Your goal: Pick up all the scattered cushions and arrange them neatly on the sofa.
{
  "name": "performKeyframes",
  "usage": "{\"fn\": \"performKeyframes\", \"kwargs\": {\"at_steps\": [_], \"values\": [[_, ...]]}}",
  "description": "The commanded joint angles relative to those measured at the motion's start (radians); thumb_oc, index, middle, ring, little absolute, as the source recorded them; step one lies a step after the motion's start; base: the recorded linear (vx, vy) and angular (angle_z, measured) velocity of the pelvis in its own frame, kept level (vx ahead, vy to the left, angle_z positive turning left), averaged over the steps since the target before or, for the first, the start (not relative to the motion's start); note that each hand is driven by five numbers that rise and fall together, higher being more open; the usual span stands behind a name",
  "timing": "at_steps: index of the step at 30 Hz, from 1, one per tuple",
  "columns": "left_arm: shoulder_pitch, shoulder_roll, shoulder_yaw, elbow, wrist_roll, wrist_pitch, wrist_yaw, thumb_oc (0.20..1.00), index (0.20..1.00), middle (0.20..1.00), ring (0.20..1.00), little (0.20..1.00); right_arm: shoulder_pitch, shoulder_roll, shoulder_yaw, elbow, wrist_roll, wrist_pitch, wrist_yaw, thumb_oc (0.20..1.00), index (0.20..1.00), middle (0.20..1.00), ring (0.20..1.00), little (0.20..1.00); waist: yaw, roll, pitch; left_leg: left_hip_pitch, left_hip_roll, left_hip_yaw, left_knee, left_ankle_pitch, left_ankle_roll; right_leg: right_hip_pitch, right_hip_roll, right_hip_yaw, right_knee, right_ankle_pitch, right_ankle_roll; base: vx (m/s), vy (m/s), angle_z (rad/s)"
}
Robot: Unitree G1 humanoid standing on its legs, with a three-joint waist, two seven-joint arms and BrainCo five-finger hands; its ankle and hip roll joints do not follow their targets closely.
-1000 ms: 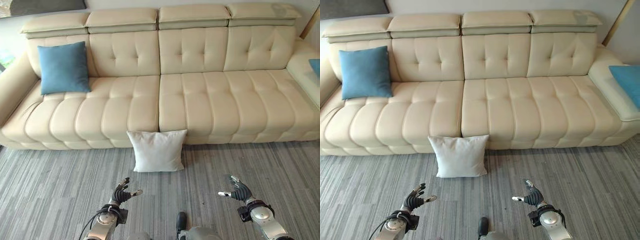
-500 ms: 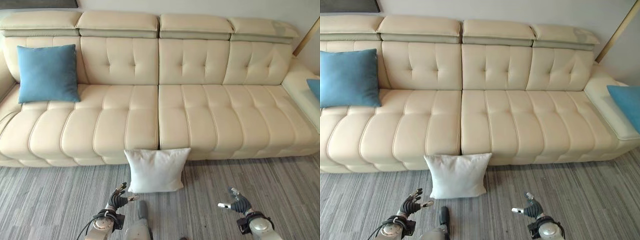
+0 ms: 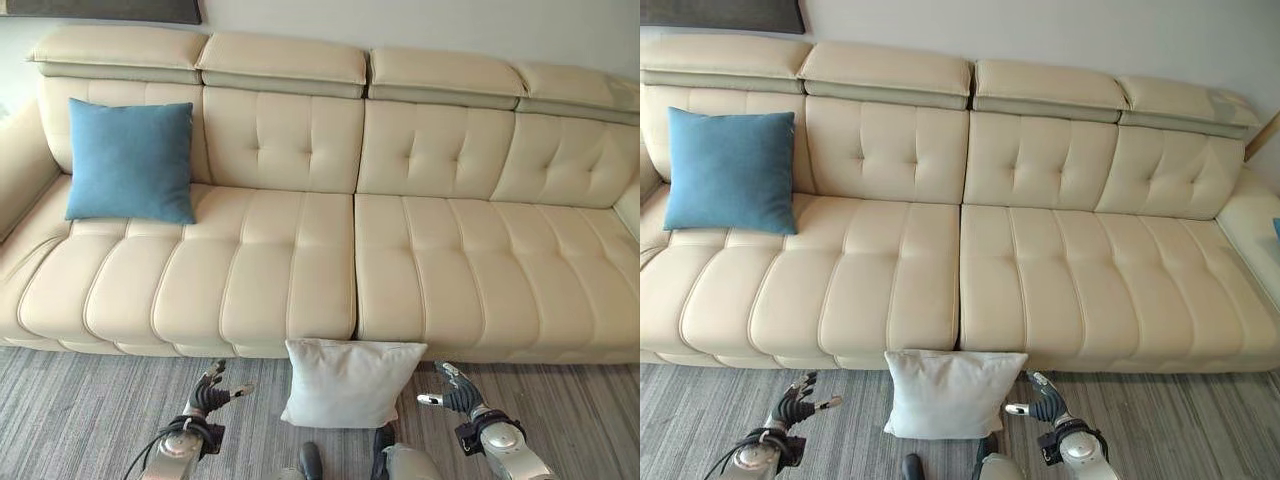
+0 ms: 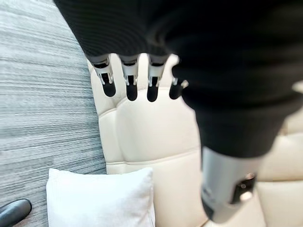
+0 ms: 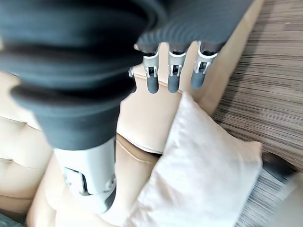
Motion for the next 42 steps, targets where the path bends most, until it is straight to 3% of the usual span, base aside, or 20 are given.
{"fn": "performKeyframes", "kwargs": {"at_steps": [1, 5, 7, 13, 14, 16, 19, 20, 22, 27, 28, 29, 30, 31, 32, 36, 42], "values": [[-0.077, 0.022, 0.034, -0.019, 0.013, -0.044, 0.031, 1.0, 1.0, 1.0, 1.0, 1.0, -0.04, -0.052, -0.002, -0.029, -0.014, -0.02, -0.017, 1.0, 1.0, 1.0, 1.0, 1.0, -0.006, -0.003, 0.022, -0.075, 0.047, -0.076, 0.111, -0.055, -0.068, 0.039, -0.012, 0.002, 0.071, -0.071, 0.051, 0.0, -0.077, -0.13], [-0.12, 0.04, 0.035, -0.02, 0.006, -0.054, 0.056, 1.0, 1.0, 1.0, 1.0, 1.0, -0.088, -0.062, 0.011, -0.021, -0.011, -0.026, -0.032, 1.0, 1.0, 1.0, 1.0, 1.0, 0.001, 0.007, 0.063, -0.131, 0.055, -0.083, 0.137, -0.053, -0.071, -0.029, -0.017, 0.005, 0.118, -0.086, 0.045, -0.13, -0.066, -0.09], [-0.247, 0.06, 0.012, 0.008, -0.06, -0.079, 0.106, 1.0, 1.0, 1.0, 1.0, 1.0, -0.216, -0.067, 0.037, 0.034, 0.038, -0.036, -0.075, 1.0, 1.0, 1.0, 1.0, 1.0, 0.009, 0.012, 0.144, -0.307, 0.071, -0.094, 0.234, -0.043, -0.073, -0.194, -0.031, 0.019, 0.221, -0.093, 0.032, -0.41, -0.102, -0.05], [-0.399, 0.08, -0.006, 0.089, -0.174, -0.11, 0.148, 1.0, 1.0, 1.0, 1.0, 1.0, -0.397, -0.091, 0.049, 0.121, 0.117, -0.047, -0.139, 1.0, 1.0, 1.0, 1.0, 1.0, 0.0, 0.018, 0.192, -0.533, 0.09, -0.095, 0.347, -0.04, -0.074, -0.409, -0.041, 0.033, 0.329, -0.115, 0.015, -0.17, -0.068, 0.03], [-0.444, 0.093, -0.011, 0.11, -0.193, -0.116, 0.158, 1.0, 1.0, 1.0, 1.0, 1.0, -0.451, -0.1, 0.044, 0.153, 0.143, -0.053, -0.161, 1.0, 1.0, 1.0, 1.0, 1.0, -0.006, 0.017, 0.212, -0.581, 0.097, -0.099, 0.391, -0.069, -0.083, -0.459, -0.044, 0.042, 0.376, -0.15, 0.02, -0.13, -0.049, -0.09], [-0.474, 0.108, -0.012, 0.127, -0.212, -0.116, 0.161, 1.0, 1.0, 1.0, 1.0, 1.0, -0.489, -0.103, 0.047, 0.169, 0.166, -0.054, -0.169, 1.0, 1.0, 1.0, 1.0, 1.0, -0.011, 0.016, 0.221, -0.633, 0.109, -0.096, 0.423, -0.07, -0.084, -0.512, -0.044, 0.05, 0.411, -0.155, 0.016, -0.14, -0.035, -0.12], [-0.611, 0.157, -0.05, 0.205, -0.227, -0.119, 0.177, 1.0, 1.0, 1.0, 1.0, 1.0, -0.662, -0.114, 0.062, 0.238, 0.241, -0.073, -0.208, 1.0, 1.0, 1.0, 1.0, 1.0, -0.03, 0.019, 0.255, -0.848, 0.143, -0.099, 0.56, -0.088, -0.083, -0.727, -0.047, 0.078, 0.554, -0.195, 0.003, -0.18, -0.043, -0.07], [-0.696, 0.182, -0.083, 0.239, -0.223, -0.113, 0.188, 1.0, 1.0, 1.0, 1.0, 1.0, -0.772, -0.115, 0.092, 0.27, 0.265, -0.079, -0.222, 1.0, 1.0, 1.0, 1.0, 1.0, -0.037, 0.026, 0.263, -1.001, 0.154, -0.112, 0.677, -0.11, -0.078, -0.883, -0.048, 0.101, 0.679, -0.234, -0.013, -0.11, -0.06, -0.34], [-0.801, 0.186, -0.141, 0.244, -0.219, -0.112, 0.219, 1.0, 1.0, 1.0, 1.0, 1.0, -0.917, -0.079, 0.163, 0.272, 0.288, -0.083, -0.232, 1.0, 1.0, 1.0, 1.0, 1.0, -0.034, 0.037, 0.269, -1.181, 0.157, -0.127, 0.832, -0.152, -0.066, -1.066, -0.046, 0.129, 0.835, -0.286, -0.035, -0.05, -0.041, -0.11], [-0.946, 0.158, -0.238, 0.248, -0.211, -0.108, 0.251, 1.0, 1.0, 1.0, 1.0, 1.0, -1.056, 0.016, 0.223, 0.279, 0.347, -0.102, -0.243, 1.0, 1.0, 1.0, 1.0, 1.0, -0.023, 0.052, 0.271, -1.302, 0.145, -0.135, 0.937, -0.18, -0.057, -1.183, -0.04, 0.147, 0.928, -0.321, -0.052, 0.01, -0.016, -0.03], [-1.008, 0.125, -0.276, 0.233, -0.212, -0.109, 0.264, 1.0, 1.0, 1.0, 1.0, 1.0, -1.094, 0.071, 0.238, 0.268, 0.379, -0.113, -0.248, 0.774, 0.774, 0.774, 0.774, 0.774, -0.017, 0.063, 0.277, -1.325, 0.134, -0.142, 0.955, -0.179, -0.056, -1.204, -0.046, 0.149, 0.951, -0.324, -0.056, 0.0, 0.0, 0.0], [-1.052, 0.112, -0.295, 0.216, -0.213, -0.116, 0.275, 1.0, 1.0, 1.0, 1.0, 1.0, -1.123, 0.094, 0.248, 0.26, 0.401, -0.119, -0.244, 0.2, 0.2, 0.2, 0.2, 0.2, -0.013, 0.069, 0.279, -1.33, 0.128, -0.145, 0.954, -0.178, -0.056, -1.208, -0.048, 0.151, 0.955, -0.327, -0.057, 0.0, -0.028, 0.08], [-1.069, 0.099, -0.305, 0.196, -0.209, -0.123, 0.284, 0.567, 0.567, 0.567, 0.567, 0.567, -1.128, 0.111, 0.253, 0.249, 0.403, -0.129, -0.251, 0.2, 0.2, 0.2, 0.2, 0.2, -0.011, 0.072, 0.281, -1.33, 0.123, -0.144, 0.948, -0.176, -0.055, -1.209, -0.048, 0.151, 0.951, -0.327, -0.058, -0.01, -0.019, 0.16], [-1.083, 0.084, -0.315, 0.16, -0.199, -0.131, 0.292, 0.238, 0.238, 0.238, 0.238, 0.238, -1.132, 0.127, 0.254, 0.223, 0.41, -0.14, -0.251, 0.2, 0.2, 0.2, 0.2, 0.2, -0.01, 0.074, 0.279, -1.321, 0.119, -0.146, 0.934, -0.172, -0.056, -1.204, -0.05, 0.149, 0.943, -0.325, -0.057, -0.04, -0.021, 0.3], [-1.079, 0.067, -0.321, 0.03, -0.157, -0.151, 0.32, 0.2, 0.2, 0.2, 0.2, 0.2, -1.117, 0.126, 0.257, 0.129, 0.386, -0.159, -0.255, 0.2, 0.2, 0.2, 0.2, 0.2, -0.007, 0.075, 0.275, -1.279, 0.11, -0.149, 0.884, -0.153, -0.058, -1.171, -0.049, 0.145, 0.913, -0.315, -0.055, -0.04, -0.013, 0.32], [-1.024, 0.06, -0.309, -0.078, -0.111, -0.162, 0.338, 0.2, 0.2, 0.2, 0.2, 0.2, -1.057, 0.101, 0.254, 0.027, 0.339, -0.17, -0.248, 0.2, 0.2, 0.2, 0.2, 0.2, -0.006, 0.069, 0.271, -1.218, 0.111, -0.154, 0.804, -0.134, -0.062, -1.123, -0.045, 0.141, 0.863, -0.296, -0.045, -0.04, 0.033, 0.17], [-0.753, 0.023, -0.231, -0.35, -0.031, -0.169, 0.307, 0.2, 0.2, 0.2, 0.2, 0.2, -0.776, 0.047, 0.177, -0.28, 0.253, -0.183, -0.189, 0.2, 0.2, 0.2, 0.2, 0.2, -0.017, 0.037, 0.242, -0.923, 0.116, -0.154, 0.573, -0.088, -0.079, -0.834, -0.034, 0.096, 0.628, -0.223, -0.008, 0.01, 0.024, -0.09]]}}
